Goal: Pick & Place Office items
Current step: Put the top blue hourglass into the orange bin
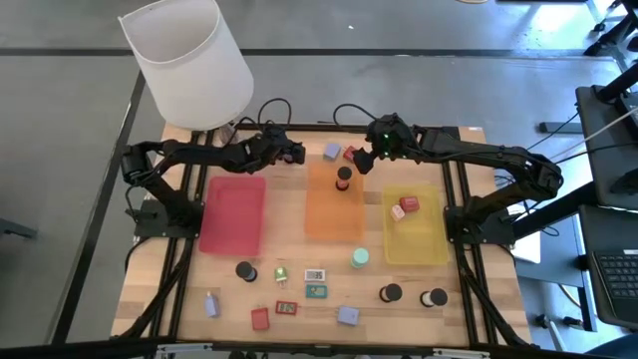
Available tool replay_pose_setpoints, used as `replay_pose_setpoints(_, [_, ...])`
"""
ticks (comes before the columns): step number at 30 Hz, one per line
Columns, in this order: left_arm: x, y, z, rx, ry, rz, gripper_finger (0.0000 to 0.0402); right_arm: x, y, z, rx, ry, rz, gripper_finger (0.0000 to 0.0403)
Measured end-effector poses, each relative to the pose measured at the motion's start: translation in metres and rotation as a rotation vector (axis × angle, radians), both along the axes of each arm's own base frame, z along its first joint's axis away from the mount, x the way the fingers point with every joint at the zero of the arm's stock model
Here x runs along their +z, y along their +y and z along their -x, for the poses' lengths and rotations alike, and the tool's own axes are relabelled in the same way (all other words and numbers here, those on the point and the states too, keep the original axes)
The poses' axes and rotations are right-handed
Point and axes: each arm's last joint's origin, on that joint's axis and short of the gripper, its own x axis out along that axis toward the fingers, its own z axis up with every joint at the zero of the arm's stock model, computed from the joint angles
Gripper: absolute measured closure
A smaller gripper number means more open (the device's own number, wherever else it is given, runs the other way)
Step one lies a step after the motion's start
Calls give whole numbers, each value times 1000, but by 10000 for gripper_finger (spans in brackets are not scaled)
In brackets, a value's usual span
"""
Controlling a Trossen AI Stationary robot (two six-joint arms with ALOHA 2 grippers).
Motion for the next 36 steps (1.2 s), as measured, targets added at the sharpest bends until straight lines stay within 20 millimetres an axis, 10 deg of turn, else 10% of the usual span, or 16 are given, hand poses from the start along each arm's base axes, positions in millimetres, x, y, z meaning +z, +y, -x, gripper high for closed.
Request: replay_pose_setpoints(36, [0,4,2,89,-112,81,73,0,-3,1,31,-44,-91,82])
